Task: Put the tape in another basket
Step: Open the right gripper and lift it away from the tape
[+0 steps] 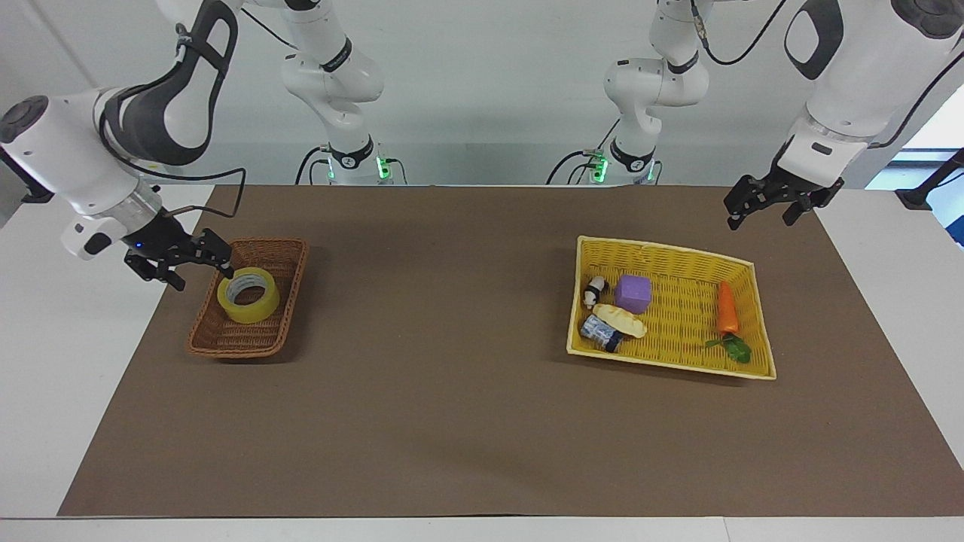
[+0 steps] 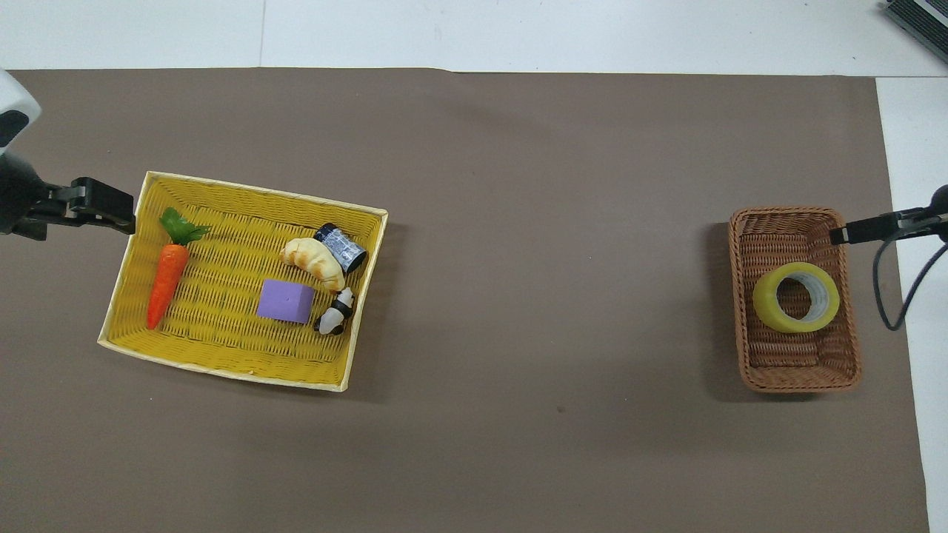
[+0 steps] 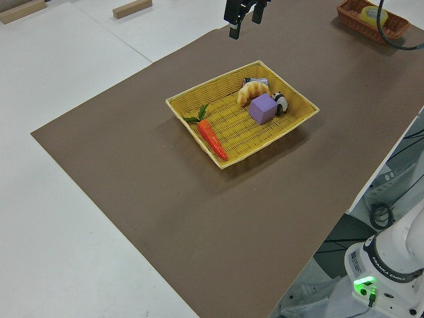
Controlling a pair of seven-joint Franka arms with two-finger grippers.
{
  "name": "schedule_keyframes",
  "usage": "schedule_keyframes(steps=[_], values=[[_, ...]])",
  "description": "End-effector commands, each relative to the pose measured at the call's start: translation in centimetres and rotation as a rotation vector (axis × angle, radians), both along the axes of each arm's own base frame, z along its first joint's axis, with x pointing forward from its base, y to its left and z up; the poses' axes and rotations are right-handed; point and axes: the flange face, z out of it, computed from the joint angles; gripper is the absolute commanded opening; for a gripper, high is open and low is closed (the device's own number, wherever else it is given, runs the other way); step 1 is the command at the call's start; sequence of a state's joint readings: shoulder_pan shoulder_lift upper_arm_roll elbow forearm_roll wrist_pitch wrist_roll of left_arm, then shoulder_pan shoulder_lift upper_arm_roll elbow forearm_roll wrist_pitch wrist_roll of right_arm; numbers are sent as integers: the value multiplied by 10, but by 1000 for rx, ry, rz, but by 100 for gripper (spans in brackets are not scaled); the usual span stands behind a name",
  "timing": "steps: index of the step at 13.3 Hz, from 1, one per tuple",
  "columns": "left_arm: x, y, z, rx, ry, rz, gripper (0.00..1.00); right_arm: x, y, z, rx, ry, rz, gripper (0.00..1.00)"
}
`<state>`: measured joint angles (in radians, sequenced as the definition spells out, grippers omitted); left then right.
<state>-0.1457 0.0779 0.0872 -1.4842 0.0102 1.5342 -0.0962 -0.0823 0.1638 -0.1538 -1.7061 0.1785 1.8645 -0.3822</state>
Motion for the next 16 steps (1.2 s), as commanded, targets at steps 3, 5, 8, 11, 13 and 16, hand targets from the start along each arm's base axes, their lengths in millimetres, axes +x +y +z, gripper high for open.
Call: schedule_keyframes(steps=[3,5,8,11,13,16], values=[[-3,34,4,4,0,51,100,-8,79,36,-77,47,-153,100],[-3,31,6,-7,-6,53,100,-17,101,56,-83,50,-213,100],[-8,32,11,-38,10,-81,100,-39,100,108,-71,46,-234,100],[-20,22,20,-49,52,-115,100,-53,93,160,-74,70,-241,100],[-28,22,32,-49,29,-103,100,-63,93,168,-82,78,-237,100],[-30,31,33,-50,28,-88,100,-71,89,167,-84,64,-224,100]])
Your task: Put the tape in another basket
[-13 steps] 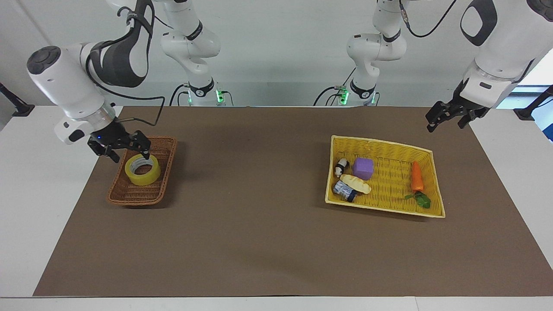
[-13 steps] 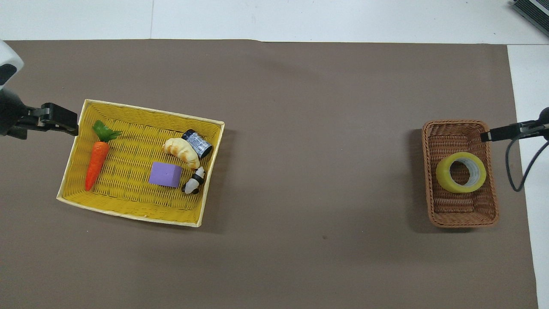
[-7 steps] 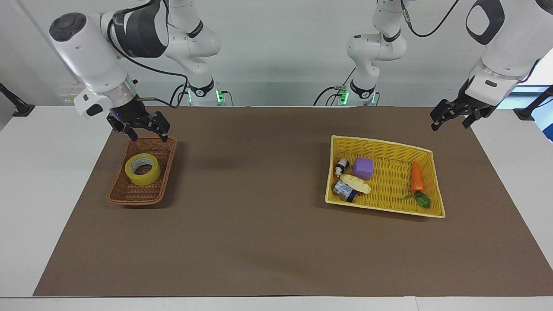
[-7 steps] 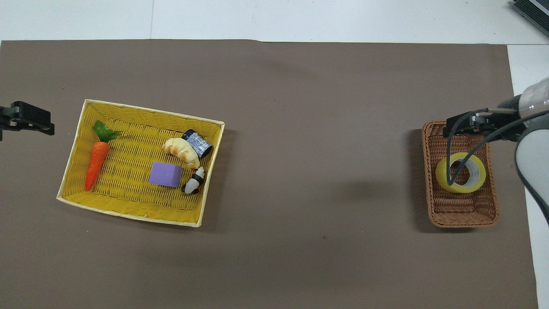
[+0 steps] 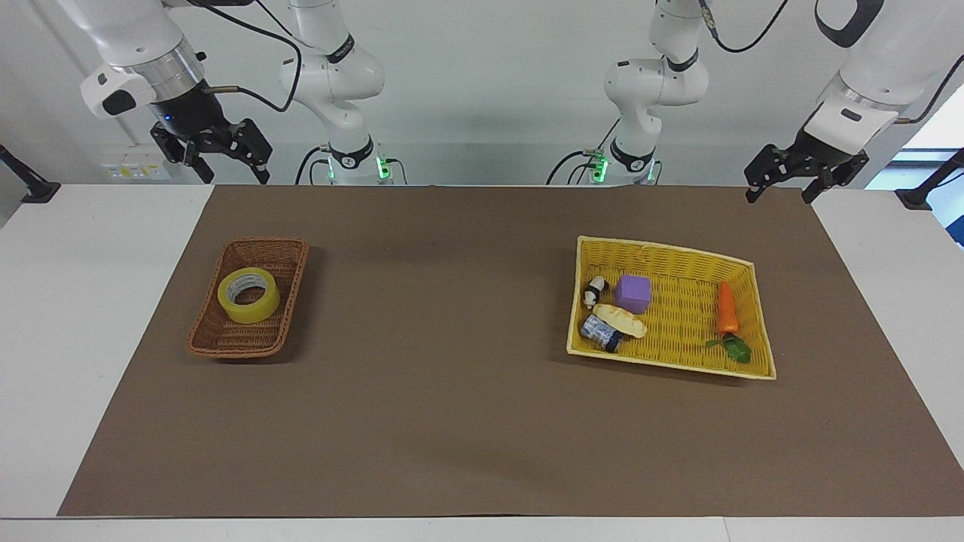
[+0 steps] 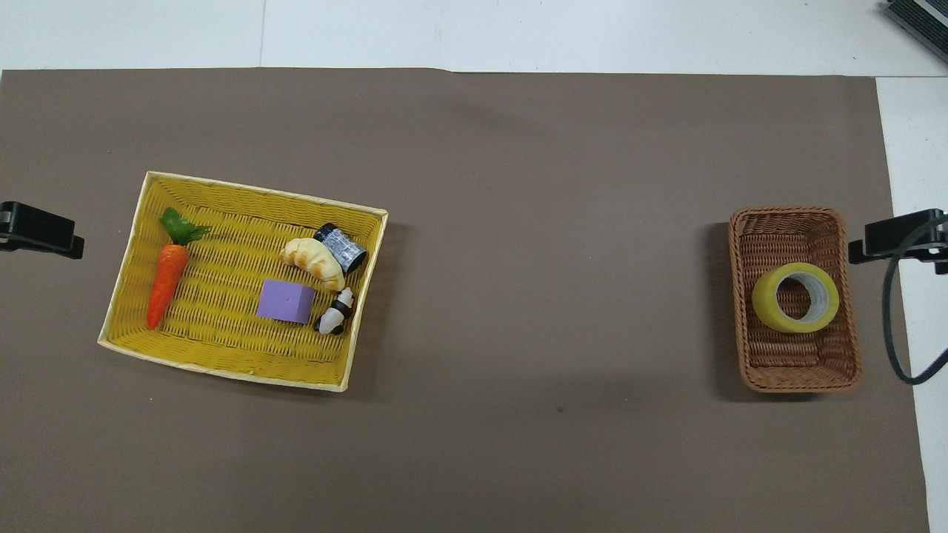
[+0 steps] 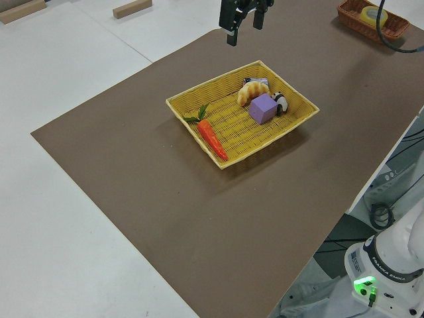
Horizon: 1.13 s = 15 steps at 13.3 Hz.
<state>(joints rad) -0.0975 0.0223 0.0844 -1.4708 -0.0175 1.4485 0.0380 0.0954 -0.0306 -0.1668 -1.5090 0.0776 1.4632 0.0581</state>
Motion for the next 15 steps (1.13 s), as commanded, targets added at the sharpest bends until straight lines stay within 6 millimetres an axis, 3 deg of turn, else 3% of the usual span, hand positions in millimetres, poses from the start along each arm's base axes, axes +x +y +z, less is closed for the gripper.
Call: schedule_keyframes(steps=[1,6,15], values=[[-5,8,3,-13,10,5,100,-5,-8,0,-70,-3,13,100],[-5,7,3,-13,10,4,100,-24,-11,38,-111,1,54,100],[-5,5,3,-13,10,1,100,-33,4,33,-111,-9,105,100]])
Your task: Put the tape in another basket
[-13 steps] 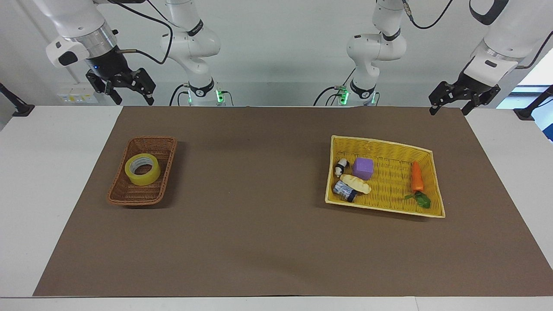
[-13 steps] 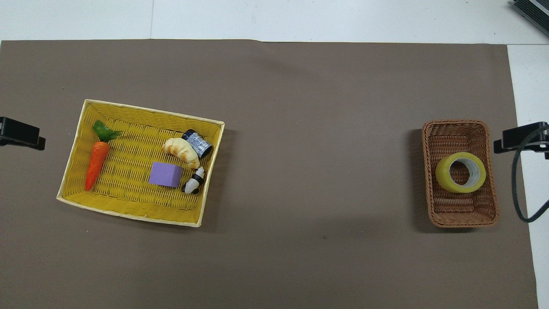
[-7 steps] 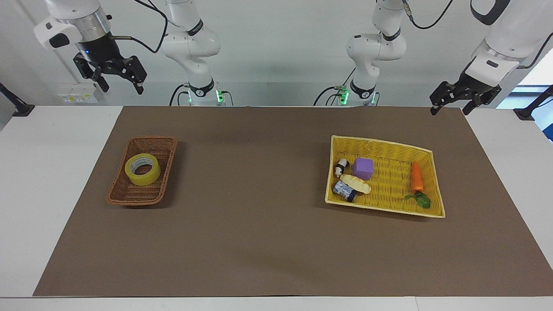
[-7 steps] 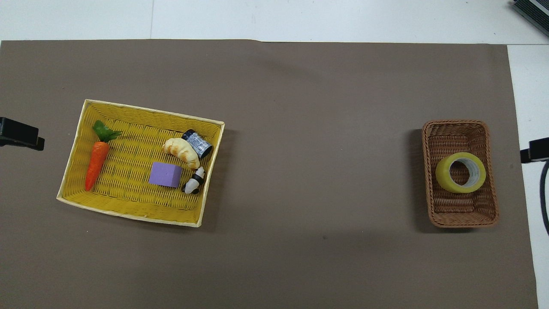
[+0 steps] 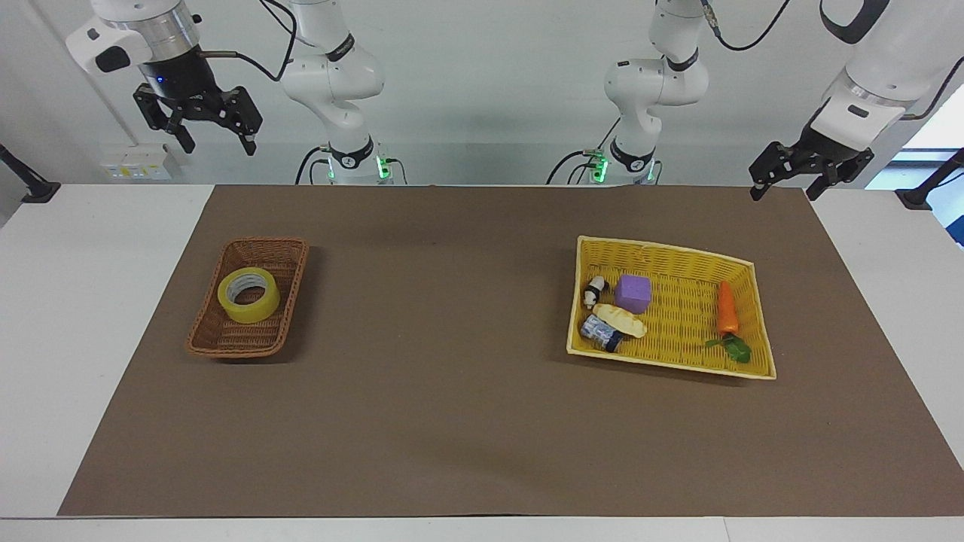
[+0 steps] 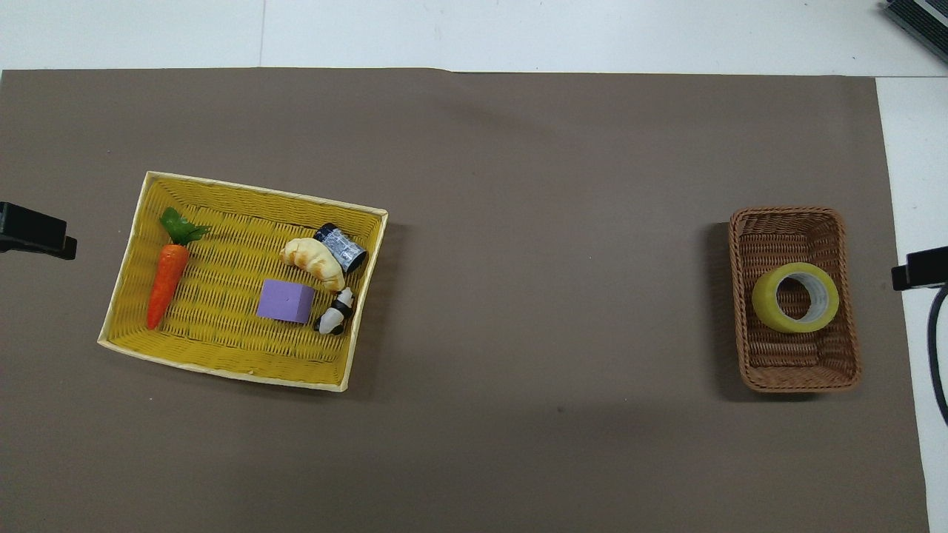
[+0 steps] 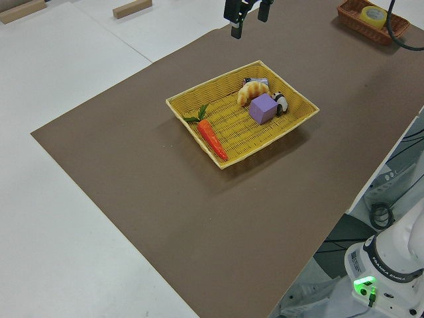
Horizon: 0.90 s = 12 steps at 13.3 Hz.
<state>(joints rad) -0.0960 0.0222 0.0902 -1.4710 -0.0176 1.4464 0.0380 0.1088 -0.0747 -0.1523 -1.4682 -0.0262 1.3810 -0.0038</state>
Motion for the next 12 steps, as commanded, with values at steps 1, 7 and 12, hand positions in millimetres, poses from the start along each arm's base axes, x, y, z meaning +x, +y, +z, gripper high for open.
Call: schedule_keyframes(steps=[1,7,12], values=[[-4,2,3,-13,8,-5,100,-8,6,0,-19,-10,34,100],[-4,2,3,-13,8,-5,100,-8,8,-4,-29,-29,43,100],[-4,2,3,-13,8,-5,100,-8,7,-3,-28,-23,39,100]])
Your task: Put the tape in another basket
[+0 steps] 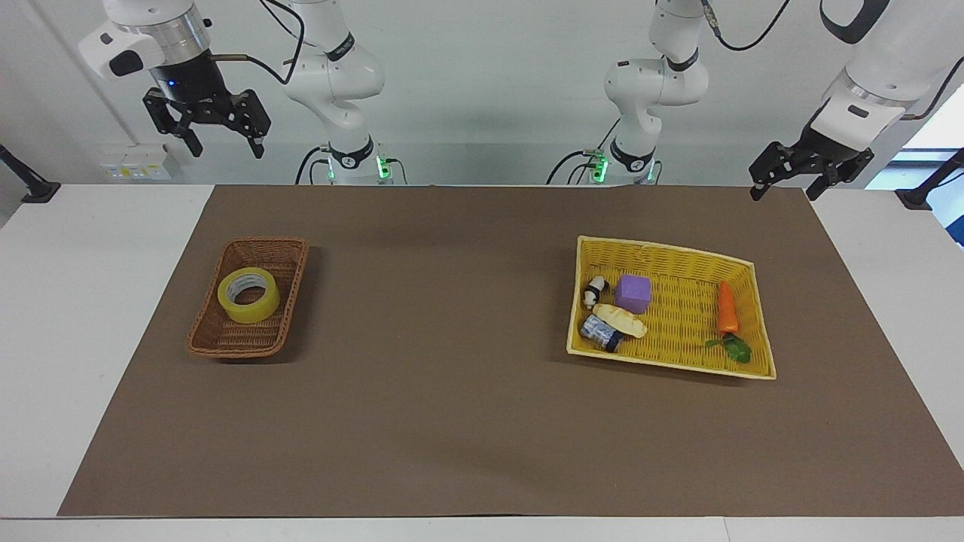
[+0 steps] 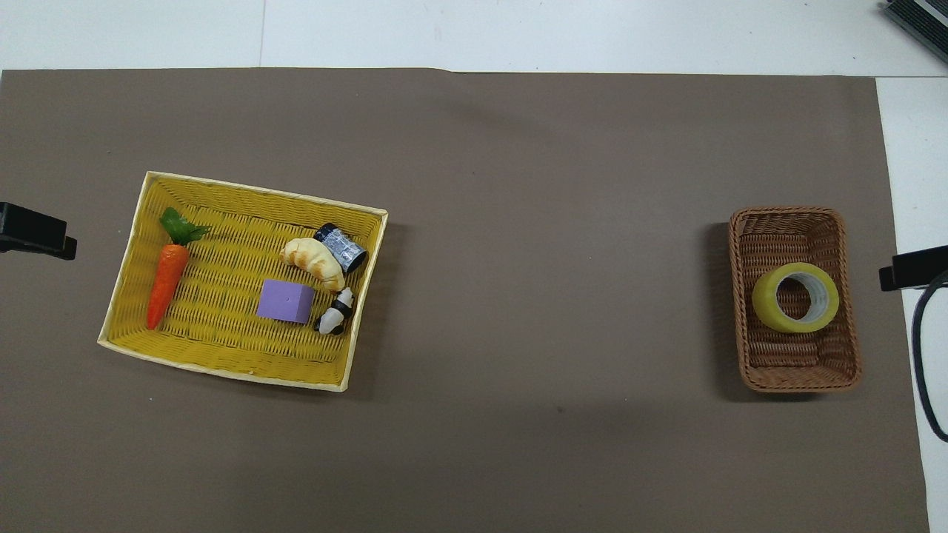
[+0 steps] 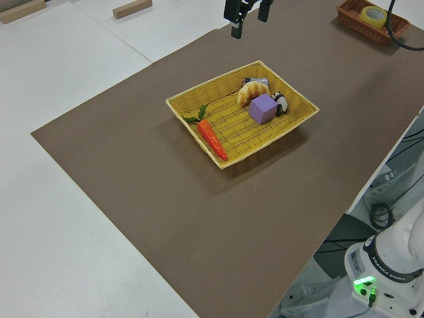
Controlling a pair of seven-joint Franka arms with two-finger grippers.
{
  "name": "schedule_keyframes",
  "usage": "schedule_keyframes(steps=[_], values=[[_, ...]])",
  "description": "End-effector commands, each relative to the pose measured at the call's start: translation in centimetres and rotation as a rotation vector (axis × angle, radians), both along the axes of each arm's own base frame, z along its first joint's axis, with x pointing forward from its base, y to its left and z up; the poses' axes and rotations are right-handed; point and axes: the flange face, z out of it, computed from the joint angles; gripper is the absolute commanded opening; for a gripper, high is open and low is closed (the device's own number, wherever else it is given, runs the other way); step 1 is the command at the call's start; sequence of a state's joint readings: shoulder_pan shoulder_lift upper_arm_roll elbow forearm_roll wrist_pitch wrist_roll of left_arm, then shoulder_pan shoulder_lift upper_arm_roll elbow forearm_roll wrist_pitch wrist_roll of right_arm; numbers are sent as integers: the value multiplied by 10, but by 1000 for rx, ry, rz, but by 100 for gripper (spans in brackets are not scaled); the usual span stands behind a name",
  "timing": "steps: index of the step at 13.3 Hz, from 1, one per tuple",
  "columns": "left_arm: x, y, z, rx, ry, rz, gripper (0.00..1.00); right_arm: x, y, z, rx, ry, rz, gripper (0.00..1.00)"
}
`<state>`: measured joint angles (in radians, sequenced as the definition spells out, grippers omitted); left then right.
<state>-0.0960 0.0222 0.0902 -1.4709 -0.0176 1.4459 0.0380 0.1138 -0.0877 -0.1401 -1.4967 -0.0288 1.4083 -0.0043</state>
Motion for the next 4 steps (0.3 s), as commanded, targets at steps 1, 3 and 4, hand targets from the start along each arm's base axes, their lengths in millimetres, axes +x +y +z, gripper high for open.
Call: schedule_keyframes(steps=[1,3,4], values=[[-4,3,3,-13,8,-3,100,-8,0,1,-26,-9,17,100],[-4,3,3,-13,8,-3,100,-7,0,2,-26,-16,17,100],[-4,3,3,-13,8,-3,100,-8,-1,1,-26,-15,17,100]])
